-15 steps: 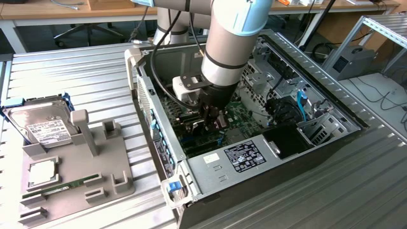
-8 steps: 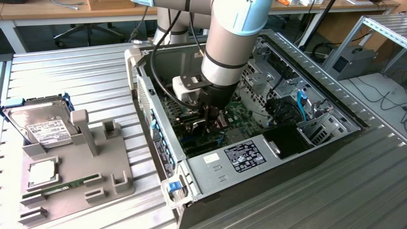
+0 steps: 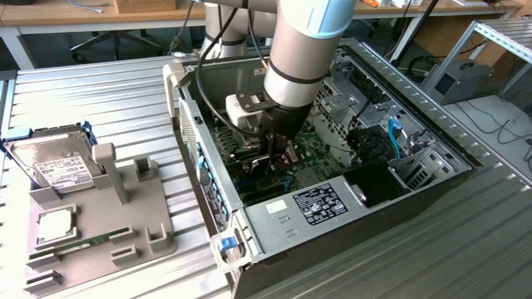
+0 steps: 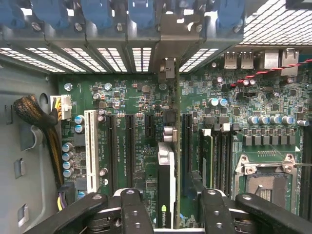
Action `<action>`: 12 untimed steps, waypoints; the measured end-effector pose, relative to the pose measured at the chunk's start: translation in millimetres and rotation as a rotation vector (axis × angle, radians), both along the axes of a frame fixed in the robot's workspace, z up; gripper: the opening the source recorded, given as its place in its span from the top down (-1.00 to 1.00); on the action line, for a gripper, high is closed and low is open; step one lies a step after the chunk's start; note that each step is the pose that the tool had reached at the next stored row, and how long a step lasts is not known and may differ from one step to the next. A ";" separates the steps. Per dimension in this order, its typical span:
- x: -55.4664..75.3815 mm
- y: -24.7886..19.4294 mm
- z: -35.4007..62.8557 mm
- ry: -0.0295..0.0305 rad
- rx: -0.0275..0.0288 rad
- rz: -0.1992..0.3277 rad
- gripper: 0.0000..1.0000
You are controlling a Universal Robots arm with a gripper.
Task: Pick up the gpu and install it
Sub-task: 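Insert the gpu into the slot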
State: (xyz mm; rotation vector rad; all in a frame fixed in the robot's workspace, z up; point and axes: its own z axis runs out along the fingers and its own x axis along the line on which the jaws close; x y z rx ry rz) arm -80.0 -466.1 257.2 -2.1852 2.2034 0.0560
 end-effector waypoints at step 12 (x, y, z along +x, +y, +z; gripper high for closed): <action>-4.0 0.3 7.5 -0.0006 0.0000 0.000 0.06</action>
